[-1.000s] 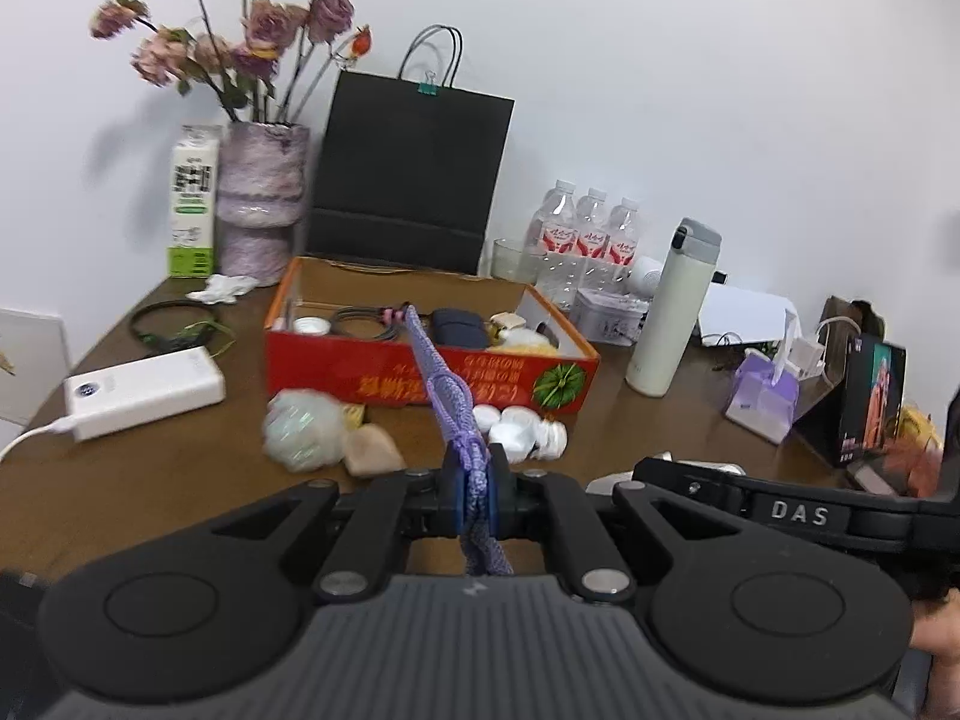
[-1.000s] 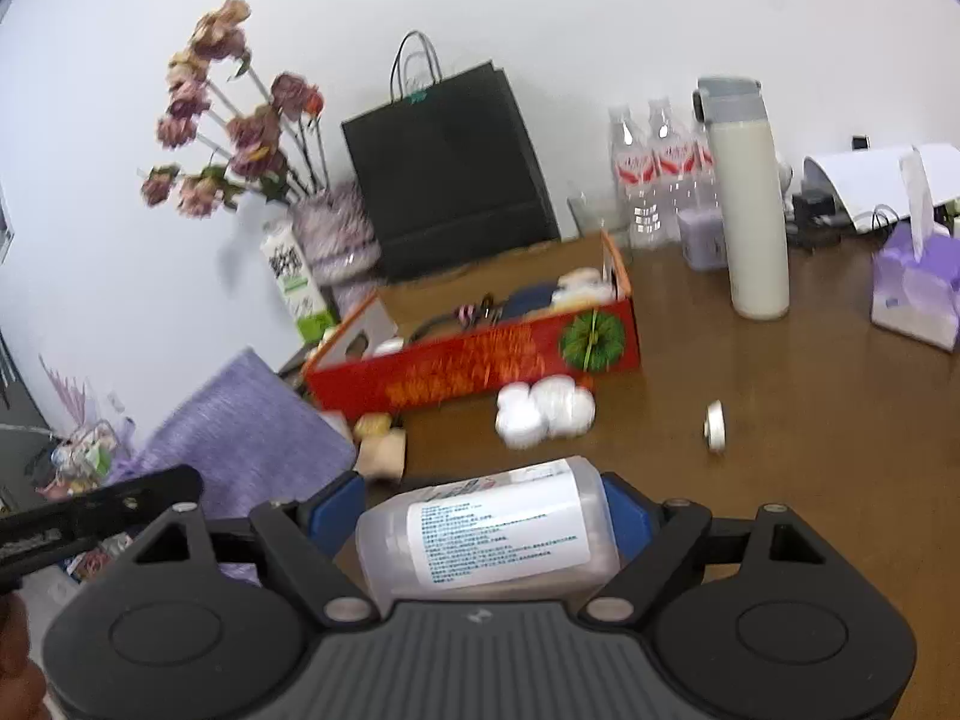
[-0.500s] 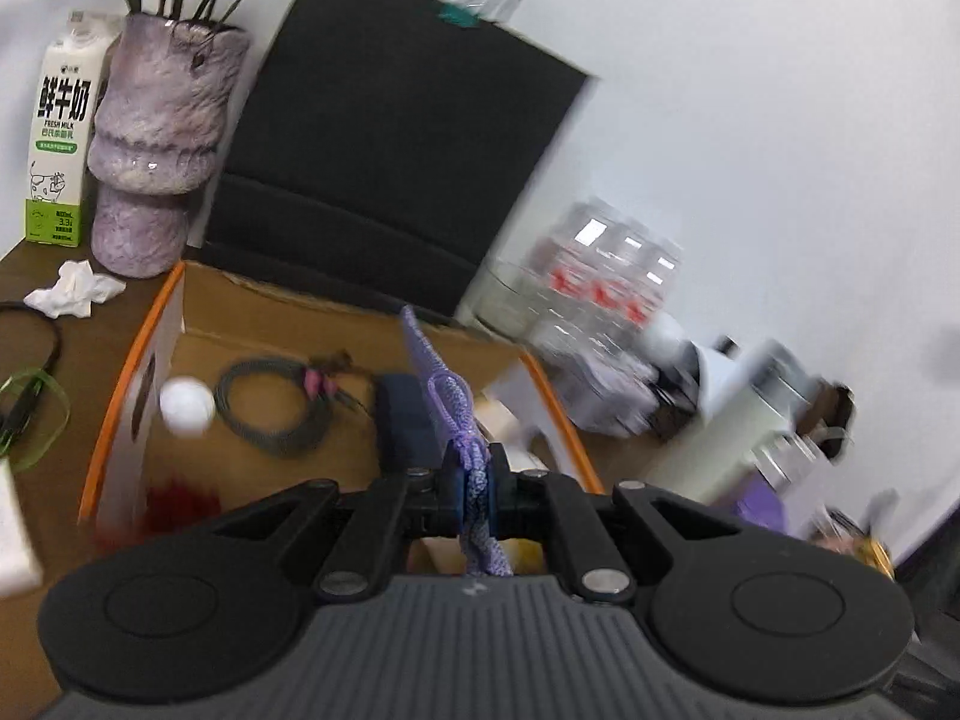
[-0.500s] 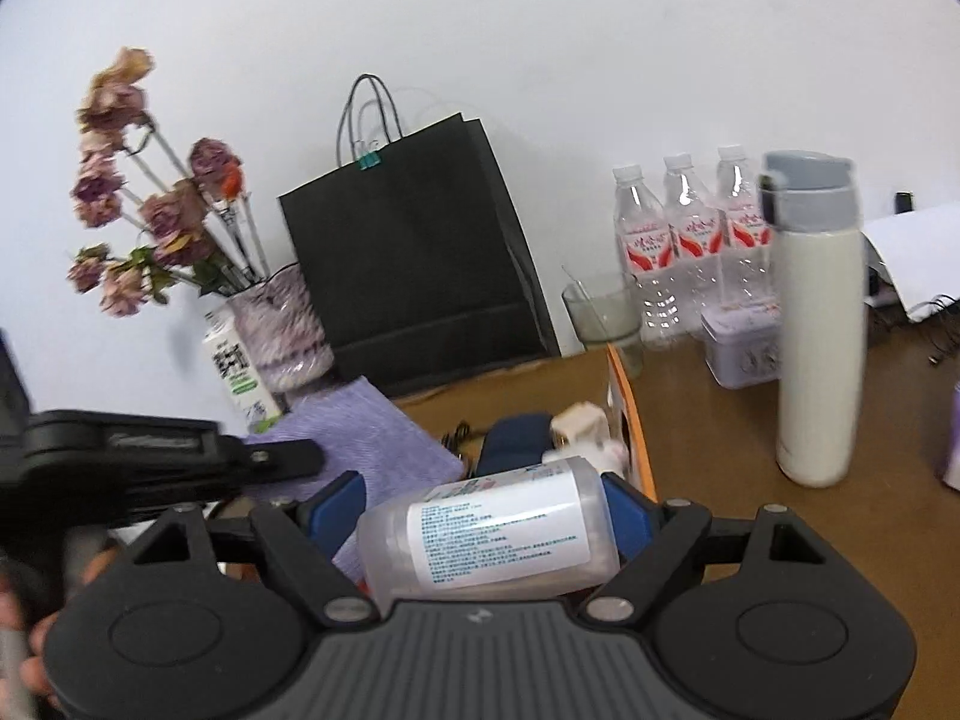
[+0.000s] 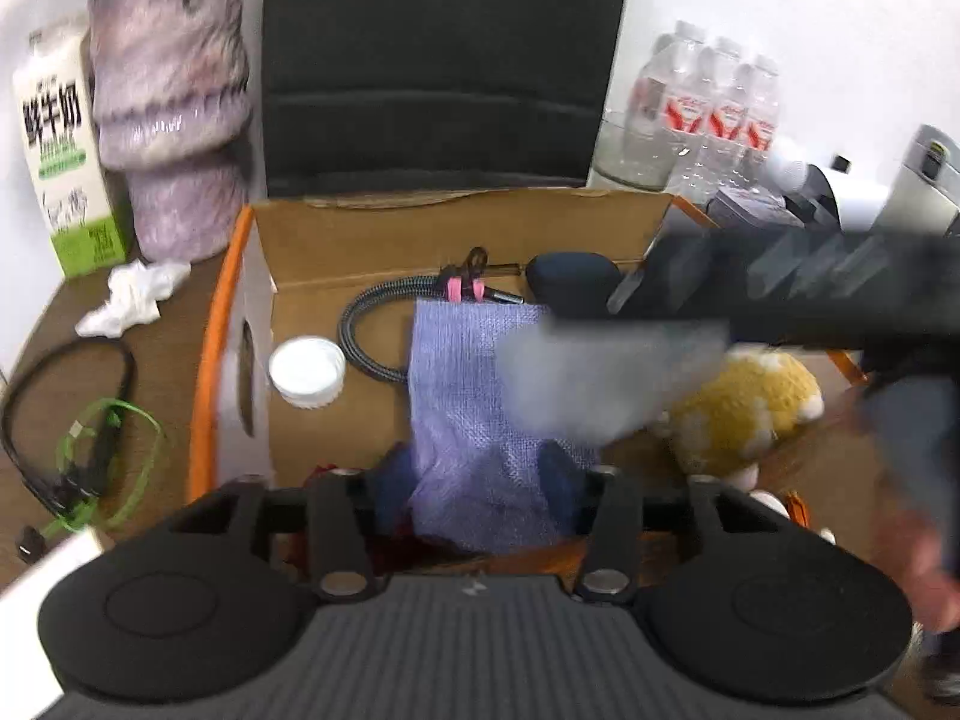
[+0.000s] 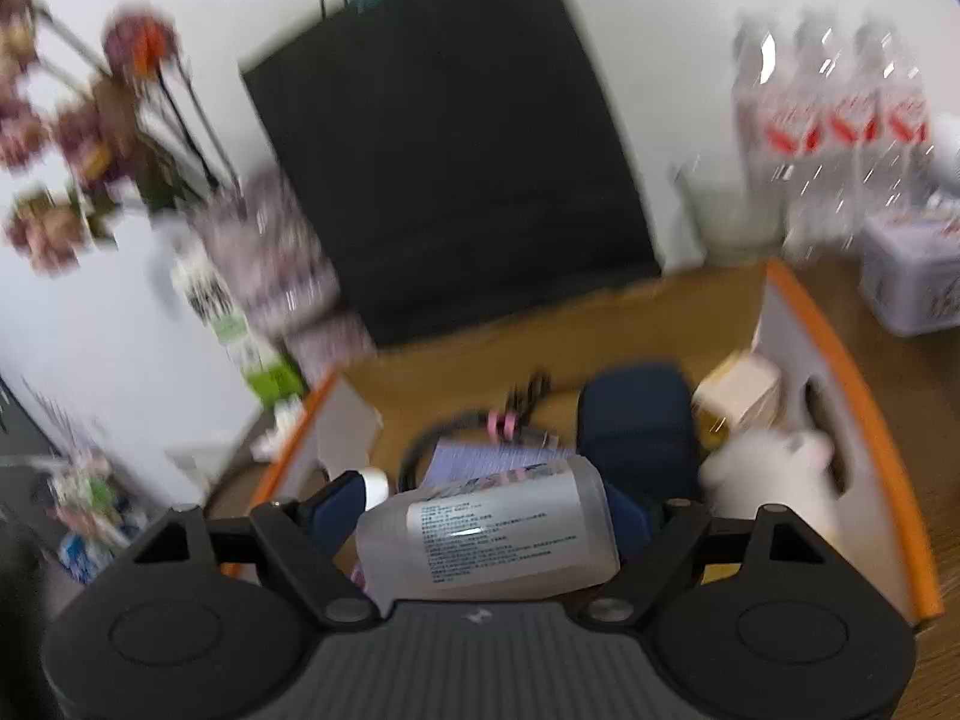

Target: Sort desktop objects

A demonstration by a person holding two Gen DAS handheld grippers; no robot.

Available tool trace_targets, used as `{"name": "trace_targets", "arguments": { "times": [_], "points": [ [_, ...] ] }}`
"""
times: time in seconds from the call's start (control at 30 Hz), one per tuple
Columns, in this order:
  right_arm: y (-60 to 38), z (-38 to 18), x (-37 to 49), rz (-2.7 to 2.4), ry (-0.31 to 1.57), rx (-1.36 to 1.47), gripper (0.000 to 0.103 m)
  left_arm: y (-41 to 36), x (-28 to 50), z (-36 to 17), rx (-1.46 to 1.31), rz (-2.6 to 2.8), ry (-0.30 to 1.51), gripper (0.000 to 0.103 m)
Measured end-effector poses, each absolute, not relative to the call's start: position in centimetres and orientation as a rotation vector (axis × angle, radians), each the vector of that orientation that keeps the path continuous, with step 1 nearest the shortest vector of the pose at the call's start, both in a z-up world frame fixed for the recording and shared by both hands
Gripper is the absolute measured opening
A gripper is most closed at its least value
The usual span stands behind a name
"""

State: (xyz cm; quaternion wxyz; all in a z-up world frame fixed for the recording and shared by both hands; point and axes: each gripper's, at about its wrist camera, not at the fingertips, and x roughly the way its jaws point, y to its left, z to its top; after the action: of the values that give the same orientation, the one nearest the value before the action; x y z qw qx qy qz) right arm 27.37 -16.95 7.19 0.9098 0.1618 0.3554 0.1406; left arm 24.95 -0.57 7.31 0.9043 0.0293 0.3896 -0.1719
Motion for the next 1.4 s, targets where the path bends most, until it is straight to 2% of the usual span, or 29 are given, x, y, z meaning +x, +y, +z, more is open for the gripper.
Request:
{"name": "trace_targets", "arguments": {
  "times": [0.07,0.23,0.37,0.47,0.63,0.7,1.13,1.4],
  "points": [
    [-16.1,6.4,26.9,0.27,0.754,0.31,0.084,0.5,24.6,8.1,0.046,-0.371,0.794,0.068],
    [-15.7,6.5,25.9,0.276,0.792,0.328,0.084,2.9,24.1,9.9,-0.028,-0.34,0.773,0.069],
    [-16.0,8.7,24.4,0.261,0.763,0.328,0.084,4.0,23.4,11.3,-0.075,-0.306,0.79,0.07],
    [-16.0,10.8,23.1,0.241,0.747,0.278,0.086,4.1,22.2,12.3,-0.077,-0.301,0.769,0.083],
    [-16.9,10.9,21.4,0.188,0.798,0.183,0.088,4.0,19.9,12.4,-0.053,-0.22,0.779,0.086],
    [-17.8,10.7,20.2,0.183,0.822,0.194,0.088,3.8,18.6,12.2,-0.049,-0.196,0.789,0.096],
    [-19.9,11.5,8.1,0.134,0.753,0.082,0.088,-0.1,7.9,11.6,0.06,-0.156,0.71,0.103],
    [-20.1,8.5,-0.5,0.154,0.687,0.018,0.088,-0.4,-0.8,9.6,0.064,-0.131,0.609,0.103]
  ]
}}
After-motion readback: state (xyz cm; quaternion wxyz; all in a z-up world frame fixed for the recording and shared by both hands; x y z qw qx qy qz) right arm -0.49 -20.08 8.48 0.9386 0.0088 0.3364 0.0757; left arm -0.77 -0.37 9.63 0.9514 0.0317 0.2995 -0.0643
